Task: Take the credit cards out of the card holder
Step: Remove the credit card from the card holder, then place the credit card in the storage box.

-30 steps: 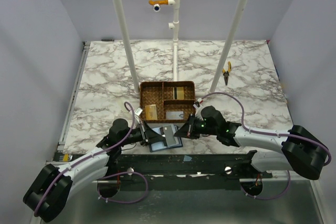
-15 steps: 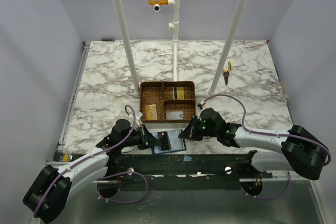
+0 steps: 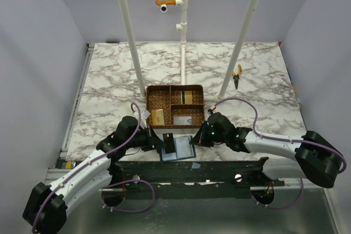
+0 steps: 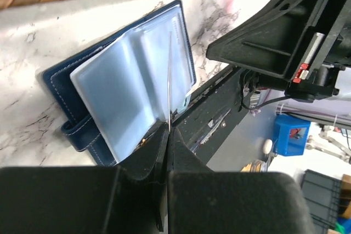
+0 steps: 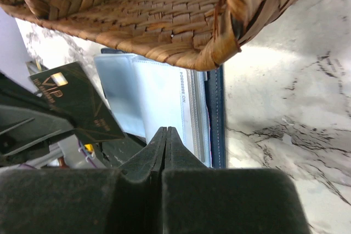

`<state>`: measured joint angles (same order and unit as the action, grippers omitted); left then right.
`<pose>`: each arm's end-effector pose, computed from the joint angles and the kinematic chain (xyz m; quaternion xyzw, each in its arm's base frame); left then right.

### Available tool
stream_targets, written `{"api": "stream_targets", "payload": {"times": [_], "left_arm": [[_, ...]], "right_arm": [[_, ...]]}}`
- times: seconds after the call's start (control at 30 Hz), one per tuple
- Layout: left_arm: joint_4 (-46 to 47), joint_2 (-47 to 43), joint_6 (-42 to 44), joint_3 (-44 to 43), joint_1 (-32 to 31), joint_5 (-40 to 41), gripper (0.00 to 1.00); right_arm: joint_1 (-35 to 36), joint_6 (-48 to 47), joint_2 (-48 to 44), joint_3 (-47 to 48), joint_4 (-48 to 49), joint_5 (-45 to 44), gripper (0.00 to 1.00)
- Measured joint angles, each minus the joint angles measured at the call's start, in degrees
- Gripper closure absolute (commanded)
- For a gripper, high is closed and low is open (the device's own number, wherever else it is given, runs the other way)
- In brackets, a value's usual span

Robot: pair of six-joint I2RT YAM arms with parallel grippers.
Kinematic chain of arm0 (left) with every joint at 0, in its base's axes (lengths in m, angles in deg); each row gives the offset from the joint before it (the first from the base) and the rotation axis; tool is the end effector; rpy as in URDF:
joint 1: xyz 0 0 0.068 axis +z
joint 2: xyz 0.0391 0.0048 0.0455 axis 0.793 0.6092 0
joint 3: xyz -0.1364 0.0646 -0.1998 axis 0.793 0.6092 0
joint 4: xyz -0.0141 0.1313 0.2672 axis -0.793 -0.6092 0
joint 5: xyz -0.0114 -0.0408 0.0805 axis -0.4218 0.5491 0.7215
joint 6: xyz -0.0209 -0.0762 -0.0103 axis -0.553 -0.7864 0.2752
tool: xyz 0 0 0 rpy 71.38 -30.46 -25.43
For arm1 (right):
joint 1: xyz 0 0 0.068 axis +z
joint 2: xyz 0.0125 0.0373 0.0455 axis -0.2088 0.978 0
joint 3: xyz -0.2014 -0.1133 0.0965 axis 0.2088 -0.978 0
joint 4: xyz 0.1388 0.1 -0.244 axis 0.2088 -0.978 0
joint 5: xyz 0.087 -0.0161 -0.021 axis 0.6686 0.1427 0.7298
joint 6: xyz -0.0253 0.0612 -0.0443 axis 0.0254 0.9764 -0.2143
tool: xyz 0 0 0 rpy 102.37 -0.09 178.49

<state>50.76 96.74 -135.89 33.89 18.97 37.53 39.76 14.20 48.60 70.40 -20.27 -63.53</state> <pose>0.1667 -0.1503 0.1030 -0.0525 0.8686 -0.4671 0.1568 0.1708 0.2329 0.0802 0.0566 0.9085 0.3791 0.1665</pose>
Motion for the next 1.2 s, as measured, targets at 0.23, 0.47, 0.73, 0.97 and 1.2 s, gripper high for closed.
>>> {"api": "stream_targets", "payload": {"times": [0.23,0.47,0.73,0.97,1.2], "left_arm": [[-8.76,-0.35,5.53,-7.69,0.02,1.51,1.00],[-13.77,0.55,9.05,-10.58,0.28,2.10,1.00],[-17.22,0.87,11.45,-13.07,1.55,4.72,1.00],[-20.17,3.54,13.49,-18.95,2.73,7.15,1.00],[-21.14,9.42,13.70,-27.34,3.08,7.61,1.00]], "right_arm": [[-0.02,-0.28,-5.44,4.37,-12.72,-9.09,0.99],[-0.02,-1.25,-9.94,7.32,-26.69,-17.55,0.99],[-2.34,-5.42,-8.09,10.99,-36.76,-21.22,0.99],[-5.14,-8.94,-5.16,17.14,-43.98,-22.60,0.99],[-6.05,-12.04,-1.51,26.08,-50.86,-24.65,1.00]]}}
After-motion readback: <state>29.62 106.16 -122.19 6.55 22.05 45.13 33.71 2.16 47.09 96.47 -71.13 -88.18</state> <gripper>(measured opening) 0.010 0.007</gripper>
